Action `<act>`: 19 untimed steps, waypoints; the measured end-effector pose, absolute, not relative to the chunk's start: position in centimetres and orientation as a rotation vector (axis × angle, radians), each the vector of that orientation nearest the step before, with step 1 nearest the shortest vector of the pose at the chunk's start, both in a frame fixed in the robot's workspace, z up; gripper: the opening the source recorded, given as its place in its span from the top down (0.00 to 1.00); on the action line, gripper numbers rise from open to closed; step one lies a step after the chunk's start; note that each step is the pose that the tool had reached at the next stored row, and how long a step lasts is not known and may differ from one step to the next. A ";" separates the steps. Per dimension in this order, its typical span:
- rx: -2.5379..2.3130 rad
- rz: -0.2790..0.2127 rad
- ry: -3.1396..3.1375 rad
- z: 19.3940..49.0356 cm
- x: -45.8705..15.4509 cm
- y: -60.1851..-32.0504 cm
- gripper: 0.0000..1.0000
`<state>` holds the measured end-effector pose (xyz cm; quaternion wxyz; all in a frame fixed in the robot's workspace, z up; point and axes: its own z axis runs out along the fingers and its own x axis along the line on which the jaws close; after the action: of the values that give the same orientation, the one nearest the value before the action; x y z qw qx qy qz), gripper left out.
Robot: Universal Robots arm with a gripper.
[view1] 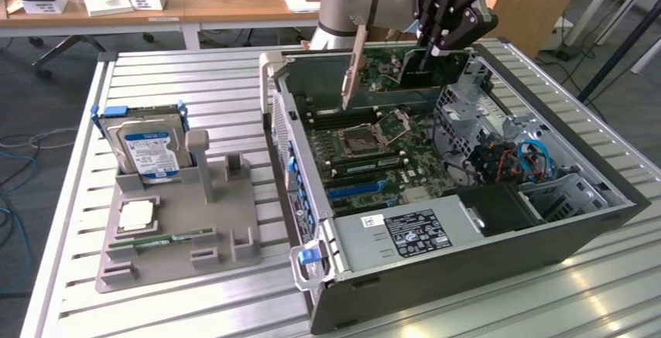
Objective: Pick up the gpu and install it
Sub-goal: 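Insert the gpu into the slot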
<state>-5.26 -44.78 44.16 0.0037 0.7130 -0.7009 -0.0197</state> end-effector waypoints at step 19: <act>2.236 -0.060 -2.197 41.4 -5.3 -44.8 0.74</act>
<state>-5.26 -44.78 41.44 0.0029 0.7132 -0.7007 -0.0191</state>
